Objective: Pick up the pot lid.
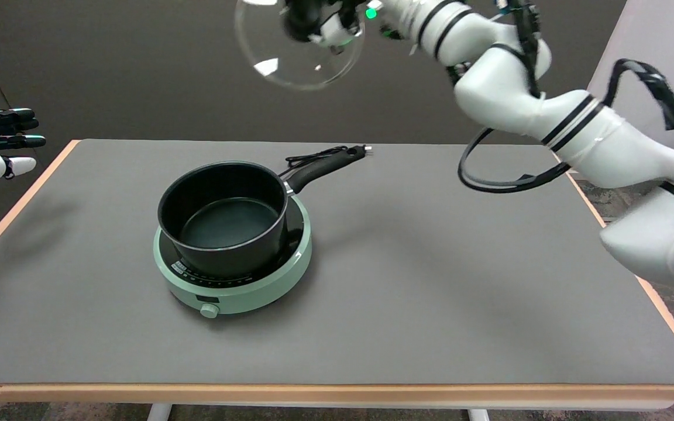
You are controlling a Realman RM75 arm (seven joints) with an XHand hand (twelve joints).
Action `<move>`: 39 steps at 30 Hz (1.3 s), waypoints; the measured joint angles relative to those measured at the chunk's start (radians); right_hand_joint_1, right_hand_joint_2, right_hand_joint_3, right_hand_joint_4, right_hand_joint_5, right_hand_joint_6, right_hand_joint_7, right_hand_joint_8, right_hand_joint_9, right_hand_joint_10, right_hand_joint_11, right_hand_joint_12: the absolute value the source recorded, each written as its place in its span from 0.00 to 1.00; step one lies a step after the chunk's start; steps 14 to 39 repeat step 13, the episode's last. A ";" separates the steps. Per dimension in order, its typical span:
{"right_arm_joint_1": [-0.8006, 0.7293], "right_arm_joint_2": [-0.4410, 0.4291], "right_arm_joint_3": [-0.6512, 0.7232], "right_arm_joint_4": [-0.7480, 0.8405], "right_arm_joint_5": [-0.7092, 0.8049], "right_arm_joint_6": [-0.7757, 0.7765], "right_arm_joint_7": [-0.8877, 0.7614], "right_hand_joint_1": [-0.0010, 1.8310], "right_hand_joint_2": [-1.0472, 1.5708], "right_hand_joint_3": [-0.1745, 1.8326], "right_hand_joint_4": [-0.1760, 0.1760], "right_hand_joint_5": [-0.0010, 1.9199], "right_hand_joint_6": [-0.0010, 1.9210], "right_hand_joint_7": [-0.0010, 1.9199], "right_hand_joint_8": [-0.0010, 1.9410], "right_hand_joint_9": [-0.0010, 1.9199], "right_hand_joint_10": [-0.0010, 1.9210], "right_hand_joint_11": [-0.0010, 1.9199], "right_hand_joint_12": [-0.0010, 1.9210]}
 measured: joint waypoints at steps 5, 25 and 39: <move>-0.039 0.033 0.104 -0.031 -0.037 0.004 0.000 0.75 0.69 0.46 1.00 0.38 0.66 0.51 0.65 0.46 0.74 0.40 0.54; -0.154 0.093 0.289 -0.089 -0.090 0.006 -0.001 0.75 0.69 0.46 1.00 0.38 0.66 0.51 0.64 0.46 0.74 0.40 0.53; -0.154 0.093 0.289 -0.089 -0.090 0.006 -0.001 0.75 0.69 0.46 1.00 0.38 0.66 0.51 0.64 0.46 0.74 0.40 0.53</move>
